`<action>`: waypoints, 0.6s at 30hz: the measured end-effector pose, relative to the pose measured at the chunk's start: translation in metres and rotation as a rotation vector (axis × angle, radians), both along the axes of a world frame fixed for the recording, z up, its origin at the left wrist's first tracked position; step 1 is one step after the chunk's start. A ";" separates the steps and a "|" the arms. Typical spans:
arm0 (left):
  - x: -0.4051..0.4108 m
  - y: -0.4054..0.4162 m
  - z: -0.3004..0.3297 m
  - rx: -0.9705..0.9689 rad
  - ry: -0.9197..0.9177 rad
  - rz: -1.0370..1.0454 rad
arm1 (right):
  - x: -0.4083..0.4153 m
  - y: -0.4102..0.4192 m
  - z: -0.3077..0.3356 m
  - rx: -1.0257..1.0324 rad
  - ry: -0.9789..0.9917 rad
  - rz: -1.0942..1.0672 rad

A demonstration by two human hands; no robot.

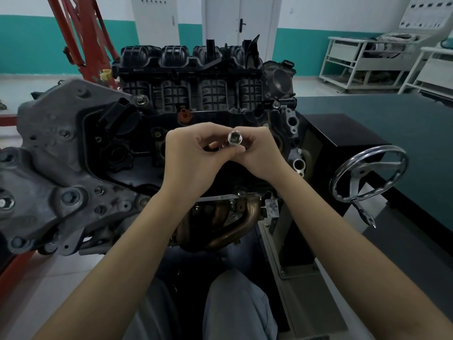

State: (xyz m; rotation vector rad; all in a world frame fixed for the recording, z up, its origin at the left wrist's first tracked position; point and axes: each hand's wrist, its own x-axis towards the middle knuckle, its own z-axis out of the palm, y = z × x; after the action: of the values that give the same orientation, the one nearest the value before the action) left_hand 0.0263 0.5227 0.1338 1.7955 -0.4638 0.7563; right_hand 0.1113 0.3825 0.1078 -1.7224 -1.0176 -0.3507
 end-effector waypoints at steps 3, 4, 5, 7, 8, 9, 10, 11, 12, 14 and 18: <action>0.001 0.002 0.000 -0.021 0.004 -0.081 | 0.000 0.001 -0.001 -0.044 -0.023 0.017; 0.002 0.003 0.001 -0.024 0.015 -0.120 | 0.000 0.001 -0.001 -0.037 -0.008 0.007; 0.002 0.004 0.002 -0.018 0.025 -0.152 | -0.001 0.000 -0.002 -0.021 0.005 -0.010; 0.002 0.004 0.002 0.024 0.032 -0.125 | 0.000 0.000 -0.002 -0.002 0.018 -0.039; 0.002 0.004 0.002 0.041 0.032 -0.073 | 0.001 -0.001 -0.002 -0.005 0.015 -0.045; 0.002 0.003 0.001 0.045 0.025 -0.015 | 0.002 -0.001 -0.002 -0.008 0.015 -0.048; 0.002 0.002 0.001 0.035 0.017 0.023 | 0.002 -0.001 -0.002 -0.009 0.011 -0.052; 0.002 0.001 0.001 0.023 0.011 0.036 | 0.002 -0.001 -0.002 -0.010 0.001 -0.044; 0.002 0.000 0.001 0.014 0.010 0.027 | 0.001 -0.001 -0.002 -0.019 -0.018 -0.025; 0.003 0.002 0.001 0.015 0.025 -0.057 | -0.001 0.000 -0.002 -0.050 -0.056 -0.005; 0.004 0.006 0.003 0.013 0.046 -0.163 | -0.001 -0.001 -0.003 -0.030 -0.008 -0.048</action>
State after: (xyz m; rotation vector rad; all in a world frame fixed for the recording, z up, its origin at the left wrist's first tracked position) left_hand 0.0304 0.5285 0.1368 1.7597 -0.5781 0.5985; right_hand 0.1105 0.3820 0.1051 -1.7765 -0.9926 -0.3750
